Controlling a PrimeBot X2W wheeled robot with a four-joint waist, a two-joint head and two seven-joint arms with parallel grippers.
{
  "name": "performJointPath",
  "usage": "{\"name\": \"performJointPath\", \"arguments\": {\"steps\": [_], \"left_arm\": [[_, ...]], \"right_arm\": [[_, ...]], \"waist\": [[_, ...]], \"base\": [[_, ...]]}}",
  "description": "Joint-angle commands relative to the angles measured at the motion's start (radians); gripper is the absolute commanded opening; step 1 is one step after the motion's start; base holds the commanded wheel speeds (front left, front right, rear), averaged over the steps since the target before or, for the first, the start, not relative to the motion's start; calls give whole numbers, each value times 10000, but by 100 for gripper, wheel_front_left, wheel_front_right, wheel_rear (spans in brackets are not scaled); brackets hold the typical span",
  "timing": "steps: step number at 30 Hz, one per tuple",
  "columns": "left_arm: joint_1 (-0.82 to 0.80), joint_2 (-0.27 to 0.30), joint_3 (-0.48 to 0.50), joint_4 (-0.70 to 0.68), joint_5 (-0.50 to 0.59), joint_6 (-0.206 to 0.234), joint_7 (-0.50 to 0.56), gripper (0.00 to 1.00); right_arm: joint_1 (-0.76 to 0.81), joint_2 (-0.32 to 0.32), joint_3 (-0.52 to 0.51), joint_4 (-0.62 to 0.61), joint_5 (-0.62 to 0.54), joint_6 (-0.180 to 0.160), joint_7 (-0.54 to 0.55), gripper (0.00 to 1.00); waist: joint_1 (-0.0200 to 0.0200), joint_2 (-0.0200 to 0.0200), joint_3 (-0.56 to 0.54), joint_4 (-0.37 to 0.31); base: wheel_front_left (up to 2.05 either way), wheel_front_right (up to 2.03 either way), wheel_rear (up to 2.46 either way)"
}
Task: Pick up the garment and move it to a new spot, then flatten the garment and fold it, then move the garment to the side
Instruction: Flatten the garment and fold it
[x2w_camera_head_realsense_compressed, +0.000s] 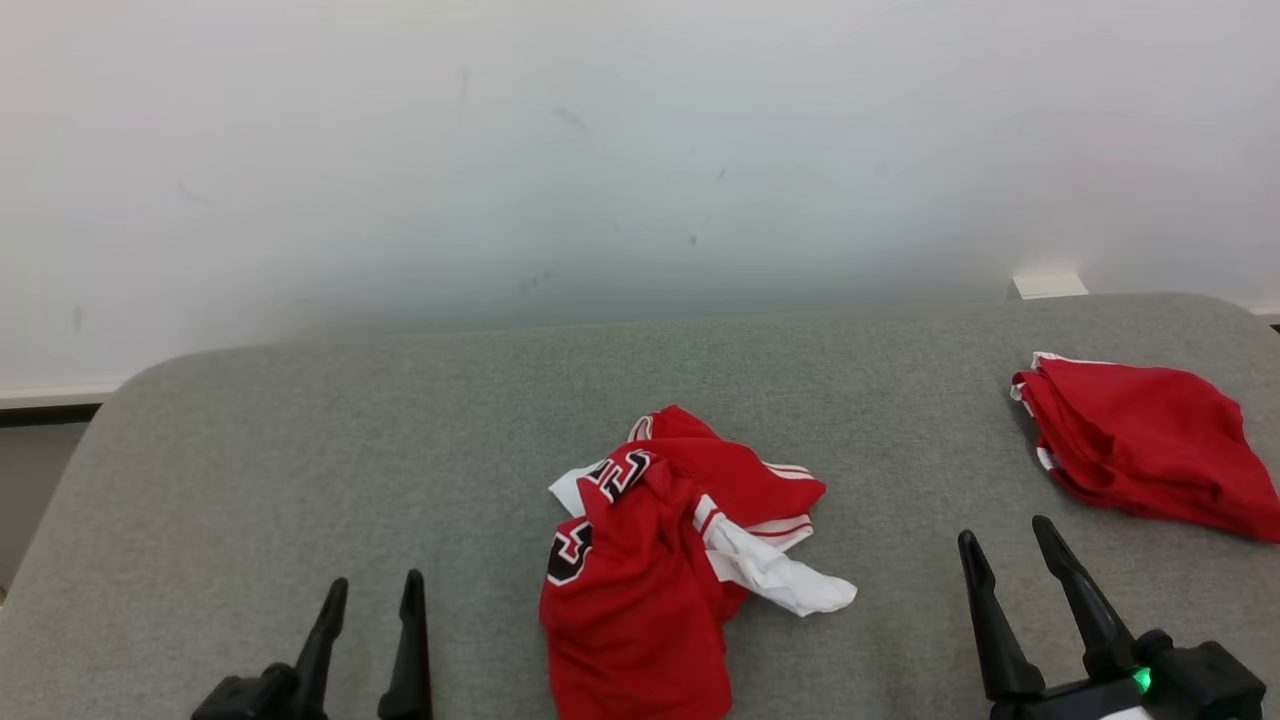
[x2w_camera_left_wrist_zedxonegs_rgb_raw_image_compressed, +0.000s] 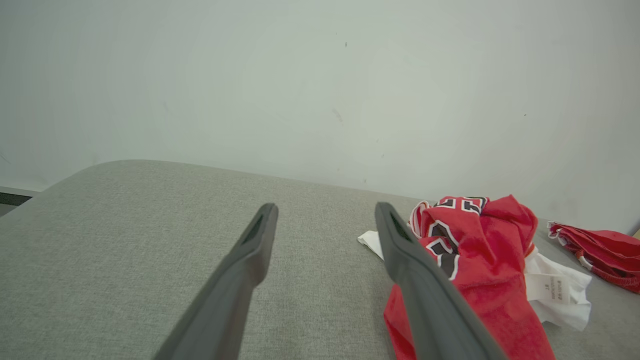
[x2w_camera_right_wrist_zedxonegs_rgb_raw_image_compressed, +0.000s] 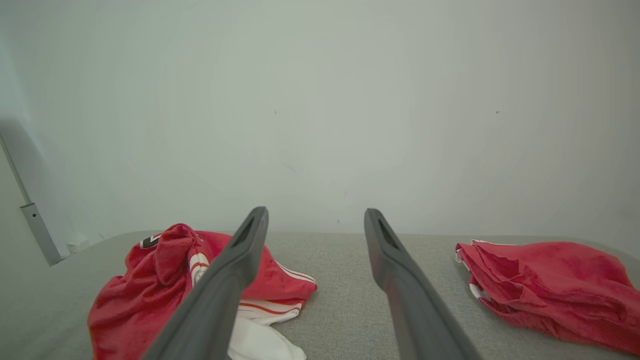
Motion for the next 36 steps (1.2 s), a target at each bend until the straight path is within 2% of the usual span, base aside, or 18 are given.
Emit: {"name": "performJointPath", "arguments": {"steps": [1, 7, 16, 20, 25, 31, 32, 33, 34, 35, 36], "left_arm": [[-131, 18, 2, 31, 108, -51, 0, 100], [-219, 10, -74, 139, 150, -164, 0, 100], [-335, 7, -257, 285, 83, -136, 0, 100], [-353, 6, -235, 315, 140, -138, 0, 100], [-353, 5, -229, 289, 70, -62, 0, 100], [-463, 5, -219, 326, 41, -98, 0, 100], [-467, 5, -213, 332, 41, -98, 0, 100], [-462, 5, -201, 341, 49, -91, 0, 100], [-455, 5, -193, 350, 59, -80, 0, 100], [-445, 6, -189, 355, 62, -71, 0, 100], [-428, 5, -187, 365, 64, -64, 0, 100]], "right_arm": [[-233, 14, 35, 134, 82, -24, 10, 100], [-1045, -193, 430, 1774, 198, -24, 237, 100], [-2582, -155, 703, 4505, 845, -24, 2253, 100], [-2898, -231, 954, 5415, 1268, -24, 3117, 100], [-3159, -79, 771, 6551, 1484, -22, 4009, 100], [-3396, 132, 933, 7349, 1704, -22, 4386, 100], [-3413, 192, 1031, 7428, 1798, -21, 4451, 98], [-3411, 243, 1155, 7480, 1881, -7, 4515, 56], [-3395, 279, 1255, 7504, 1969, 4, 4576, 37], [-3388, 294, 1356, 7503, 2072, 7, 4579, 0], [-3377, 285, 1443, 7490, 2159, 12, 4537, 0]], "waist": [[0, -1, 48, 53], [0, -1, 192, 451], [0, -1, 341, 1431], [0, -1, 400, 1843], [0, -1, 512, 2166], [0, -1, 587, 2306], [0, -1, 583, 2307], [0, -1, 575, 2305], [0, -1, 562, 2299], [0, -1, 539, 2288], [0, -1, 509, 2274]], "base": [[0, 0, 0], [0, 0, 0], [0, 0, 0], [0, 0, 0], [0, 0, 0], [0, 0, 0], [0, 0, 0], [0, 0, 0], [0, 0, 0], [0, 0, 0], [0, 0, 0]]}}
